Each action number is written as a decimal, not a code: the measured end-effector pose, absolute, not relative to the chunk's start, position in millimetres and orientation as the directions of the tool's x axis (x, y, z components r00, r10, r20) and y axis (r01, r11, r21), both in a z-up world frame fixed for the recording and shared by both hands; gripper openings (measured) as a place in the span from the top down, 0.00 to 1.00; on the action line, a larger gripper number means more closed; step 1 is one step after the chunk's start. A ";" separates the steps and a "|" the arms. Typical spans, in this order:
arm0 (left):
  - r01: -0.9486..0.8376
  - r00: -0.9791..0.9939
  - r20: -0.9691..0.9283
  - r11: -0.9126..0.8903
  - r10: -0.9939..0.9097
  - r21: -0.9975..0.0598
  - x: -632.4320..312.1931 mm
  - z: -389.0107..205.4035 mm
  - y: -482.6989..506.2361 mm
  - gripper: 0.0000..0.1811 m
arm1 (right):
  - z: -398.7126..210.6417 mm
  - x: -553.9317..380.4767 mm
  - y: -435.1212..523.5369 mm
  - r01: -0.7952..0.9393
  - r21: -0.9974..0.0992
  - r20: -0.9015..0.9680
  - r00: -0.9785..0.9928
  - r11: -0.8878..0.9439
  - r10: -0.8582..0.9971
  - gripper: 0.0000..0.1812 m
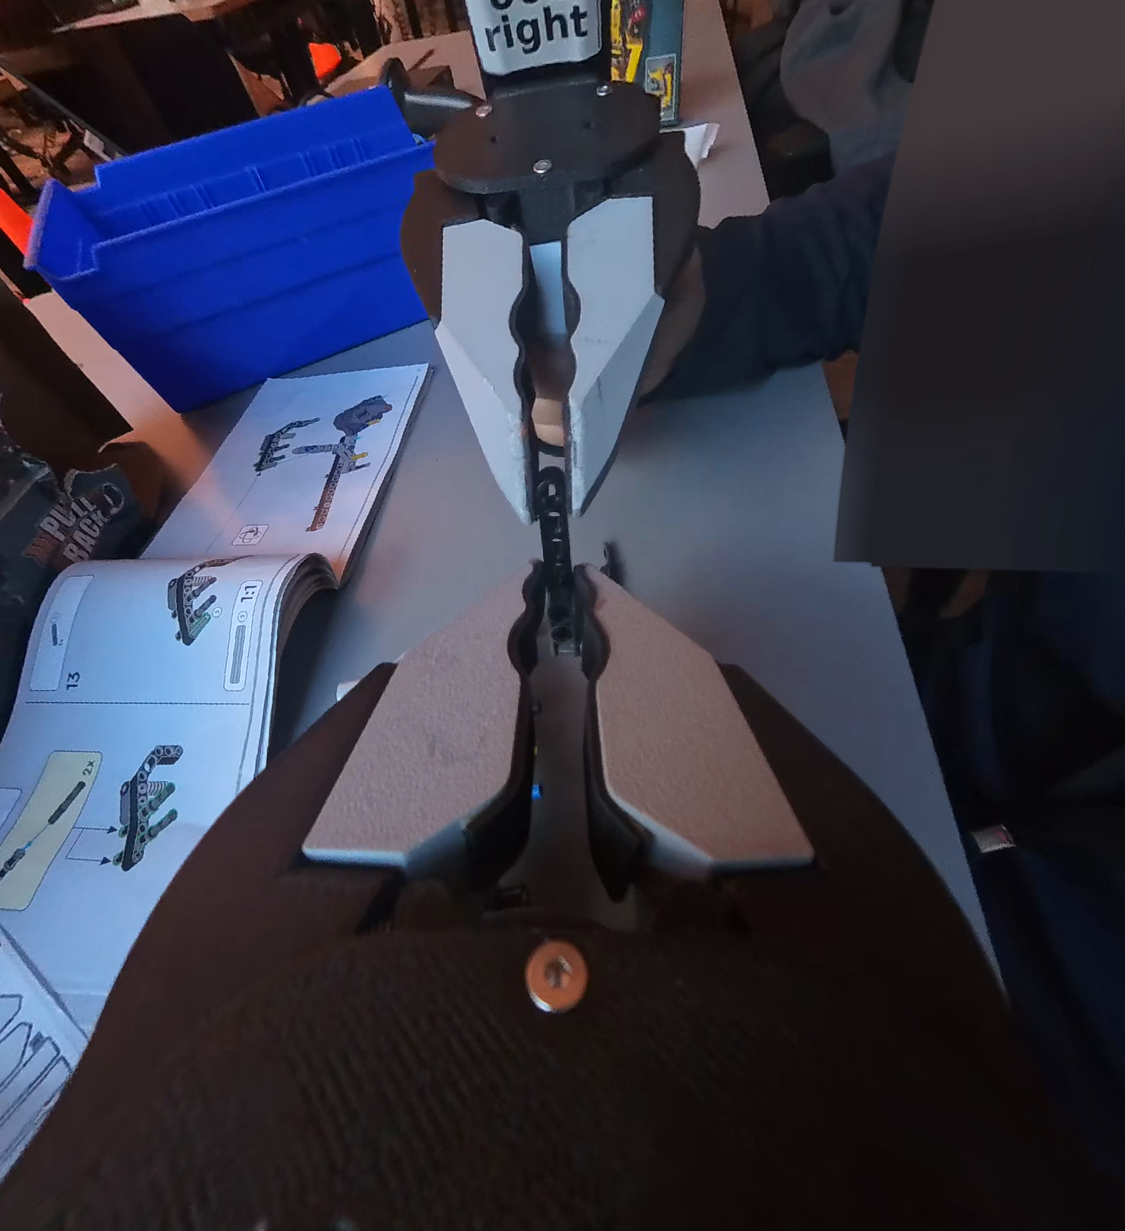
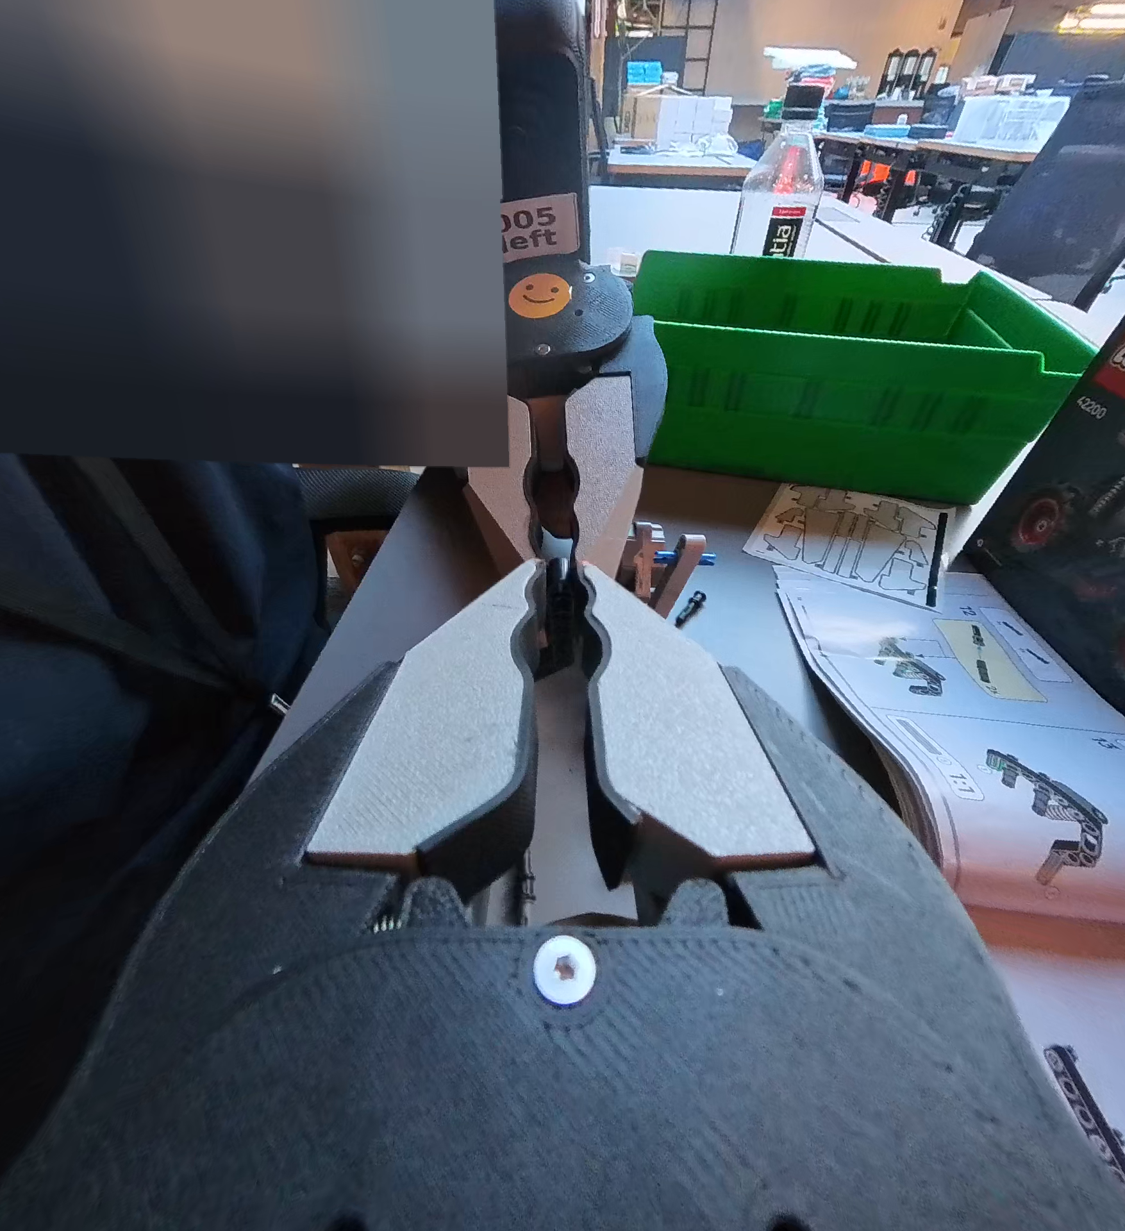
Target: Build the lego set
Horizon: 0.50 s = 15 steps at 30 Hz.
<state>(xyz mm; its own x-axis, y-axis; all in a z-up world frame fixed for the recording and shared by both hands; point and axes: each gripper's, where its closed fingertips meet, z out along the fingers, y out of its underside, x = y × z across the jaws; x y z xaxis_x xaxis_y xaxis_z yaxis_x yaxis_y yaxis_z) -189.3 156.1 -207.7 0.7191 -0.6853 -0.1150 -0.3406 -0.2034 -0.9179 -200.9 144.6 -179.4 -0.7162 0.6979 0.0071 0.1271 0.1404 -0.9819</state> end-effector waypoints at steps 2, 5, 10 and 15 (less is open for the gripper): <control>-0.338 0.715 -0.118 -0.193 -0.689 -0.921 -188.3 -206.0 155.4 0.98 | -177.8 -200.0 143.9 0.121 -0.983 0.007 -0.720 0.135 0.694 0.98; -0.334 0.713 -0.124 -0.179 -0.690 -0.925 -187.5 -203.9 155.1 0.98 | -175.8 -199.5 143.3 0.111 -0.985 0.013 -0.718 0.133 0.696 0.98; -0.317 0.722 -0.123 -0.168 -0.681 -0.933 -188.3 -200.7 156.7 0.96 | -173.9 -200.3 143.4 0.106 -0.986 0.014 -0.710 0.127 0.704 0.98; -0.309 0.734 -0.138 -0.147 -0.665 -0.940 -190.3 -197.2 158.7 0.93 | -170.8 -201.3 144.0 0.101 -0.989 0.007 -0.704 0.110 0.710 0.98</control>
